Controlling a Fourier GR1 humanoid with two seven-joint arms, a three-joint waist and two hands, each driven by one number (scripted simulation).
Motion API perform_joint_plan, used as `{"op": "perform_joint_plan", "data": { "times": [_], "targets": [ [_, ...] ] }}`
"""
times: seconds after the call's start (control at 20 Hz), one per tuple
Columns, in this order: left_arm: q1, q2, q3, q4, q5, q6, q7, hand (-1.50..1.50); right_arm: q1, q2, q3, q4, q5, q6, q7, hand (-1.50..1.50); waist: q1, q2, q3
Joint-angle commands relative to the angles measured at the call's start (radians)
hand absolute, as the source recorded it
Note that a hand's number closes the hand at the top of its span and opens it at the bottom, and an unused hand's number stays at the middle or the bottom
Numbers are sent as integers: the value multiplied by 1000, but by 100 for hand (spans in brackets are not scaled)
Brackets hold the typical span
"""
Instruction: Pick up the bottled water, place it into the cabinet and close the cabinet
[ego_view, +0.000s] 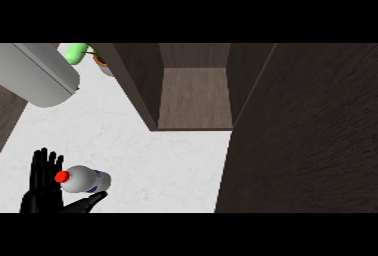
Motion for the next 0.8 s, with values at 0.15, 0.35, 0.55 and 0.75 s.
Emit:
{"op": "perform_joint_plan", "data": {
  "times": [0.15, 0.35, 0.55, 0.75],
  "targets": [
    [-55, -5, 9, 222, -16, -4, -168, -150, -69, 28, 31, -82, 146, -35, 108, -150, 3, 1, -1],
    [-96, 6, 40, 345, 6, -22, -242, -150, -61, 11, 7, -57, 124, -30, 86, -150, 3, 1, 0],
    [-150, 2, 58, 472, 25, -14, -323, -150, -7, -24, 35, -58, 109, -24, 22, -150, 1, 1, 0],
    [-97, -5, -4, 402, 33, 32, -287, -150, -6, -41, 83, -108, 167, -43, 76, -150, 2, -1, 0]
  ]
}}
